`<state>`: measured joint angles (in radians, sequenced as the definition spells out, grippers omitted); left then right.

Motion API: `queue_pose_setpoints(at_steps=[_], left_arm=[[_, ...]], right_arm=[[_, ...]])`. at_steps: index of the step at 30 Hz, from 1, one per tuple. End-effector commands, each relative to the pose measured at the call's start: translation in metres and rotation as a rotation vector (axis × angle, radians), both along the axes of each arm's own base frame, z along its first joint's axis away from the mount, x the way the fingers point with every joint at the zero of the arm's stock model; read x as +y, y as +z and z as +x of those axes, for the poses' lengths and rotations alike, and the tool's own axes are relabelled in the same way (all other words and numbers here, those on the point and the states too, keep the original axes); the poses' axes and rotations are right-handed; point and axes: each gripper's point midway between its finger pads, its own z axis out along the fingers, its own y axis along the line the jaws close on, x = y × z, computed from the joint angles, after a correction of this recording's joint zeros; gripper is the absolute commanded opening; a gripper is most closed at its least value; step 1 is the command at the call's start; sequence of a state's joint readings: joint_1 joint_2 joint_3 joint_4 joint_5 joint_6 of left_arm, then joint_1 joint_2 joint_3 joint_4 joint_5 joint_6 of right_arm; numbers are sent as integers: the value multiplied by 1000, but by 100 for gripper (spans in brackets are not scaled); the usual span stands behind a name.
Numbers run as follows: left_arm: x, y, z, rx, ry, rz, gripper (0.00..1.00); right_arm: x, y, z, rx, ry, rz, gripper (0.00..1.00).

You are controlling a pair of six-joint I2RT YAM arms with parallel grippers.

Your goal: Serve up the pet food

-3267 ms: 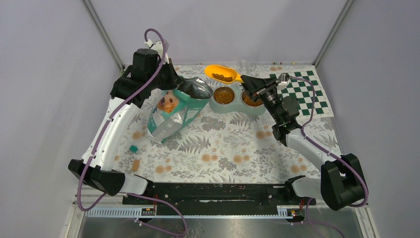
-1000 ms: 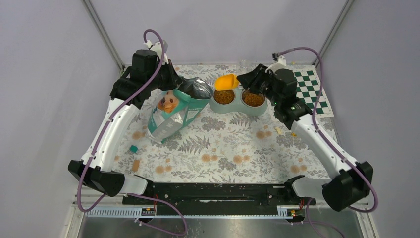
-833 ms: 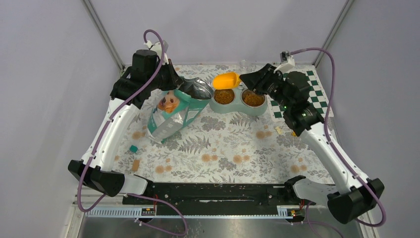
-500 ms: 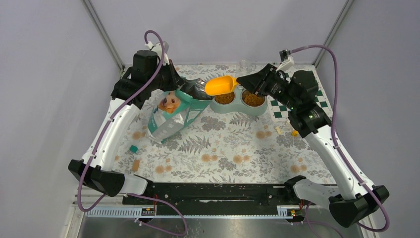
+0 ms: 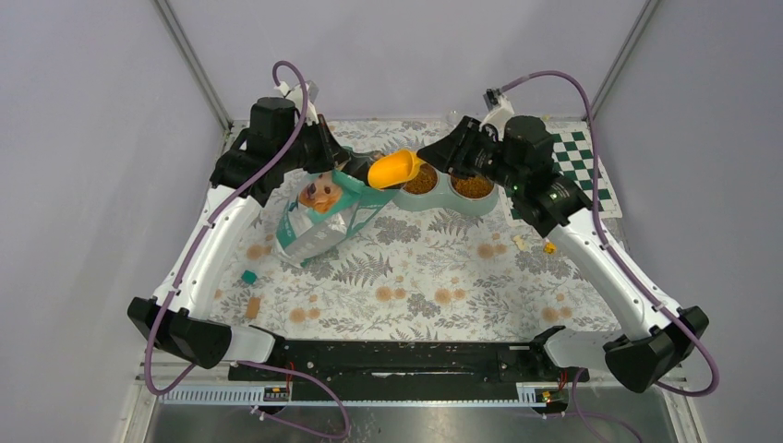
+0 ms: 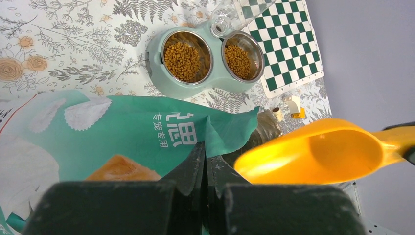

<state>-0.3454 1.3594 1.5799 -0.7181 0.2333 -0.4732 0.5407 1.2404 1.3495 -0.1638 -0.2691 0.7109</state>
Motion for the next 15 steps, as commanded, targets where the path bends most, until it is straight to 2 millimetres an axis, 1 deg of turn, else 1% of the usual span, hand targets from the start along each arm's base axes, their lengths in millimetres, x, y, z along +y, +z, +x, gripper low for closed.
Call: queue_pose_setpoints(at_steps=[1, 4, 7, 9, 15], left_arm=[[-4, 43, -5, -127, -25, -79, 0], [-4, 46, -4, -132, -24, -83, 0], [-5, 45, -3, -130, -24, -88, 0], [-5, 46, -3, -133, -20, -88, 0], [-1, 46, 0, -140, -1, -75, 0]], right_arm=[[7, 10, 8, -42, -16, -53, 4], [15, 0, 11, -41, -3, -89, 4], [29, -15, 15, -25, 24, -137, 4], [43, -22, 16, -21, 57, -159, 4], [91, -61, 24, 29, 147, -221, 3]])
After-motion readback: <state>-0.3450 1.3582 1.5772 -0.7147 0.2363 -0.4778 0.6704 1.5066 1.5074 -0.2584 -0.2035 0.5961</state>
